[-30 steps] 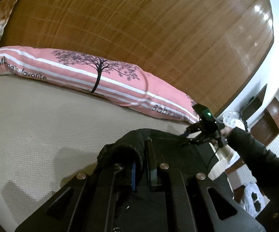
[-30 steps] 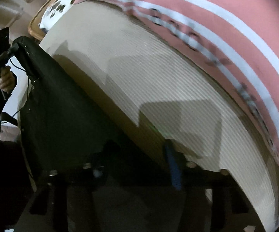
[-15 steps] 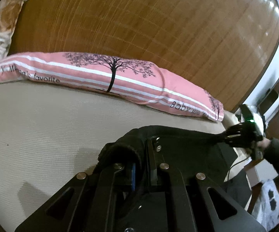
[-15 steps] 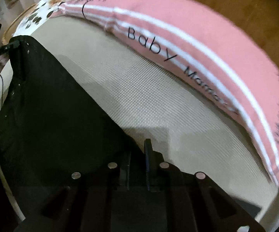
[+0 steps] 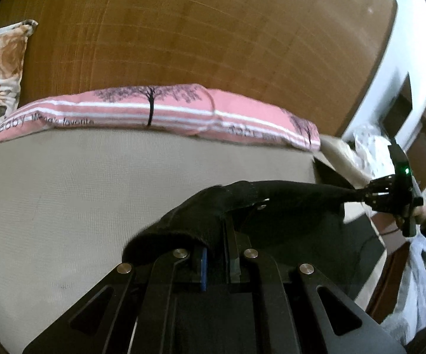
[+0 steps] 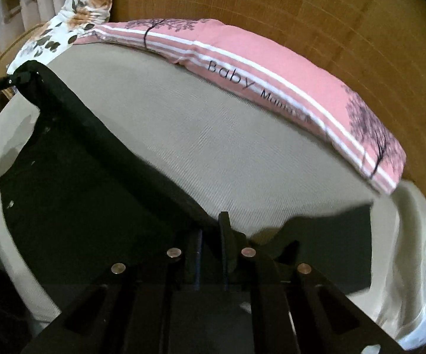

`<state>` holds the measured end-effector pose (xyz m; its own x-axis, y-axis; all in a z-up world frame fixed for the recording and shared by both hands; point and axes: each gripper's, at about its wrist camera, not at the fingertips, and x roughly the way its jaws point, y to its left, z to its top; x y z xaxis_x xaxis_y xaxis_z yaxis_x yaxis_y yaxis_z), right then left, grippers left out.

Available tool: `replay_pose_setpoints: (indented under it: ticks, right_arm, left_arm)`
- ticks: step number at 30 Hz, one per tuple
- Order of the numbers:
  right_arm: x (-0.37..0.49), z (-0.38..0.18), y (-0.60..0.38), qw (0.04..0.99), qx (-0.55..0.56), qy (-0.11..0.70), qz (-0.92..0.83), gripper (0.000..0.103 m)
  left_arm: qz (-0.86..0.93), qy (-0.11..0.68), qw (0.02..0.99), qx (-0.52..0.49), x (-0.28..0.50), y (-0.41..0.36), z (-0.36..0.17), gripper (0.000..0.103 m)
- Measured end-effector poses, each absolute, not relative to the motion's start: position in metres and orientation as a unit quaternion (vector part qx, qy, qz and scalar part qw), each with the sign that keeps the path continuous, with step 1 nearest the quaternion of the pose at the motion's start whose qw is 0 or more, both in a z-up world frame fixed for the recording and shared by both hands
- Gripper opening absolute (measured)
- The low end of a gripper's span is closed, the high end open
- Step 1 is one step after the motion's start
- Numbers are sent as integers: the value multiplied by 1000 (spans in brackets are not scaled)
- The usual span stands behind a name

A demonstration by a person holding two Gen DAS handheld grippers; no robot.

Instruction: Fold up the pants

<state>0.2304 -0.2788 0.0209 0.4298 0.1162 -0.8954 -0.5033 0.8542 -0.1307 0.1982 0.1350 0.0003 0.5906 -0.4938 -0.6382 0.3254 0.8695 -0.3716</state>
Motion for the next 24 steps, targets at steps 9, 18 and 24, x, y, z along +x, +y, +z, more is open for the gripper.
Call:
replay_pose_setpoints:
  ticks: [9, 18, 24]
  right_arm:
    - [166, -11, -289, 833, -119, 514, 168, 5]
    - [118, -41, -297, 823, -78, 539, 158, 5]
    - [101, -69, -296, 814, -71, 557, 149, 5]
  left_arm:
    - [-236, 429, 866, -102, 123, 130, -34, 8]
    - [-240, 468, 849, -54, 79, 116, -69, 8]
    - [-228, 478, 848, 1, 69, 105, -81, 14]
